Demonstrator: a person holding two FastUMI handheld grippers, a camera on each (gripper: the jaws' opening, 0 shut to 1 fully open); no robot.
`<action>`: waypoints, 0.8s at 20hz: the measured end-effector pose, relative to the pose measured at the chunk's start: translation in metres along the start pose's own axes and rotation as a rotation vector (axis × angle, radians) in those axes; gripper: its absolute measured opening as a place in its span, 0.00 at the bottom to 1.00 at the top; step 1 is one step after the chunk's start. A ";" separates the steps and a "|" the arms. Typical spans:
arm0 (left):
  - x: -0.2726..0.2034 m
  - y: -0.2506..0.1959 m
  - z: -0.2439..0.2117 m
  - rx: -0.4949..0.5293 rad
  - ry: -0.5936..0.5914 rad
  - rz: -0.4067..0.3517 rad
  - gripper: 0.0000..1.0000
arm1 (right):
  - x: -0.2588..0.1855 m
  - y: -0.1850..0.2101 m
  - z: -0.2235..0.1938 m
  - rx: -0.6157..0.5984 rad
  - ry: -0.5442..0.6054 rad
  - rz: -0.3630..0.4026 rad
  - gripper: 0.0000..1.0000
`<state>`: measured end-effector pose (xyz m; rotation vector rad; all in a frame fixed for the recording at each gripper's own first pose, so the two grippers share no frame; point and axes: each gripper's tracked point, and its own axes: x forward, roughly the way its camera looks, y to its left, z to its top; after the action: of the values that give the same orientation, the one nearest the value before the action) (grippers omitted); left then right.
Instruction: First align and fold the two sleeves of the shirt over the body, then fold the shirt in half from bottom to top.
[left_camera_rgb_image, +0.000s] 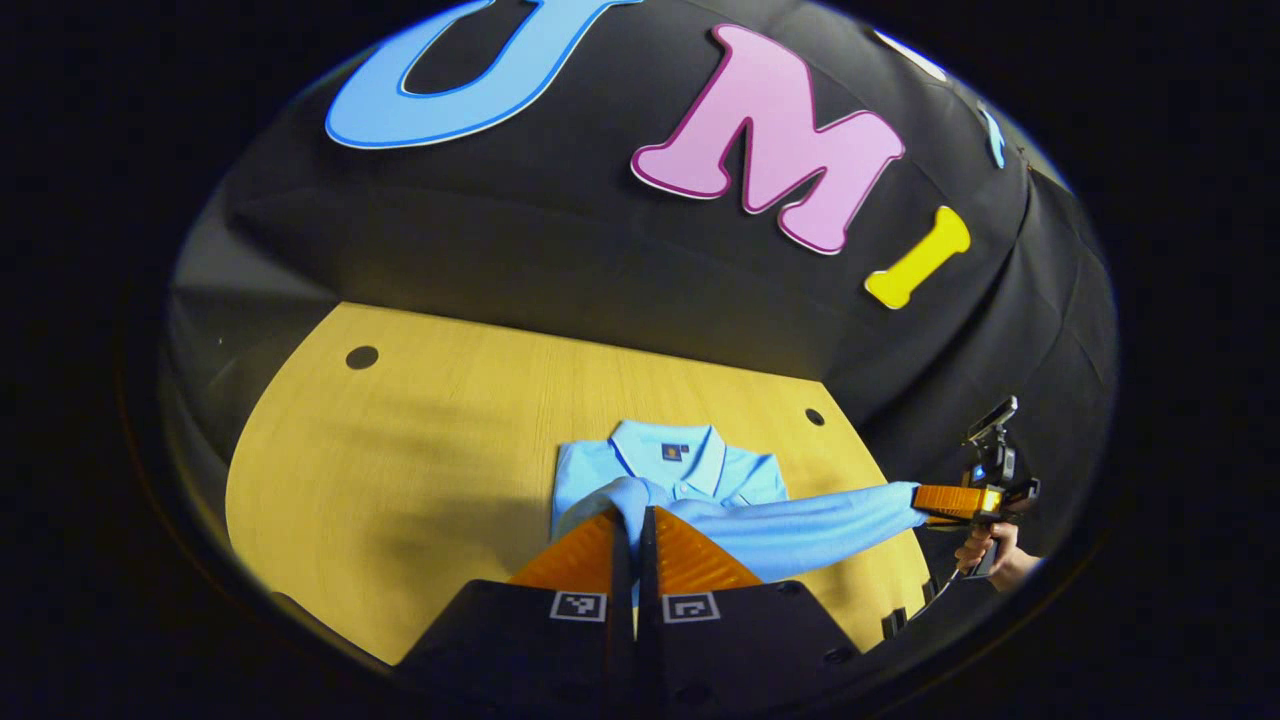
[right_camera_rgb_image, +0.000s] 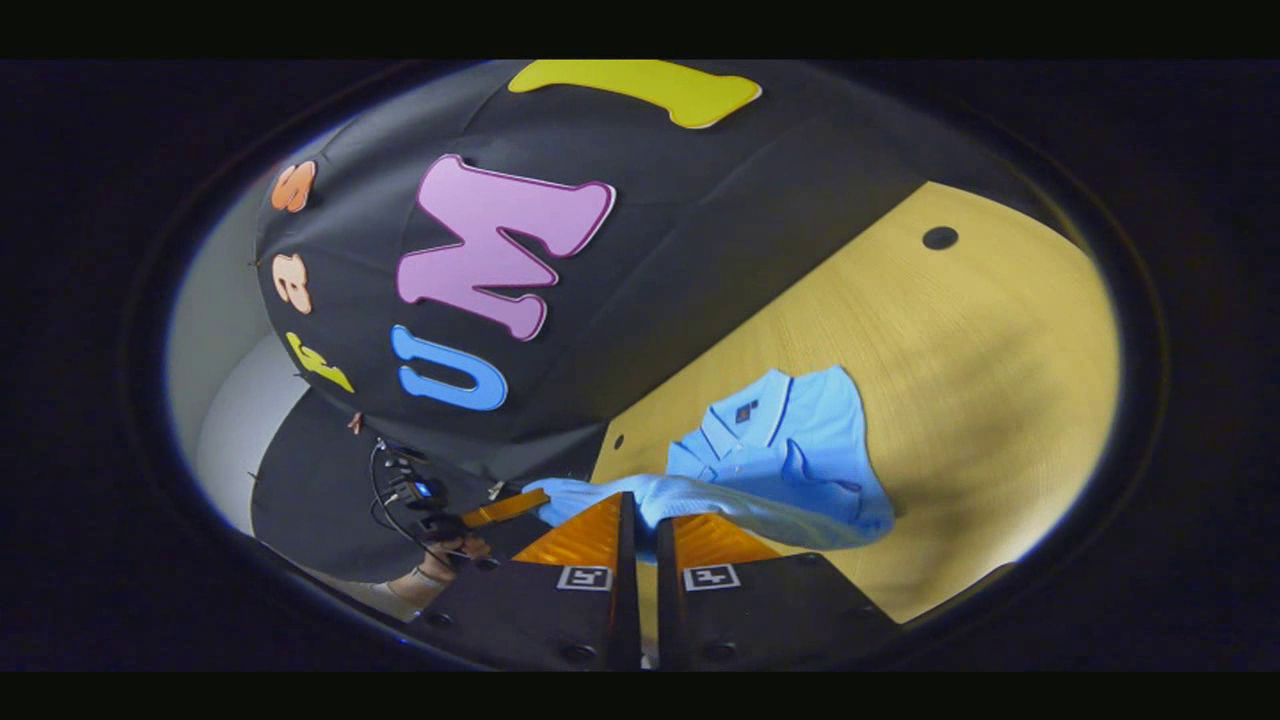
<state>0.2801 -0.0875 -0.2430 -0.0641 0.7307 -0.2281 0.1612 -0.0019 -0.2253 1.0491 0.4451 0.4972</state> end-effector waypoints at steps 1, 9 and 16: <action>0.017 0.004 0.004 0.008 0.002 0.016 0.06 | 0.017 -0.006 0.011 -0.006 -0.017 -0.017 0.17; 0.132 0.047 -0.053 -0.002 0.170 0.123 0.06 | 0.118 -0.105 0.057 0.032 -0.087 -0.225 0.11; 0.176 0.064 -0.030 0.008 0.151 0.188 0.06 | 0.146 -0.177 0.038 0.033 -0.028 -0.326 0.13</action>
<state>0.3990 -0.0650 -0.3887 0.0293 0.8804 -0.0565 0.3305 -0.0156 -0.3837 0.9899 0.5884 0.1857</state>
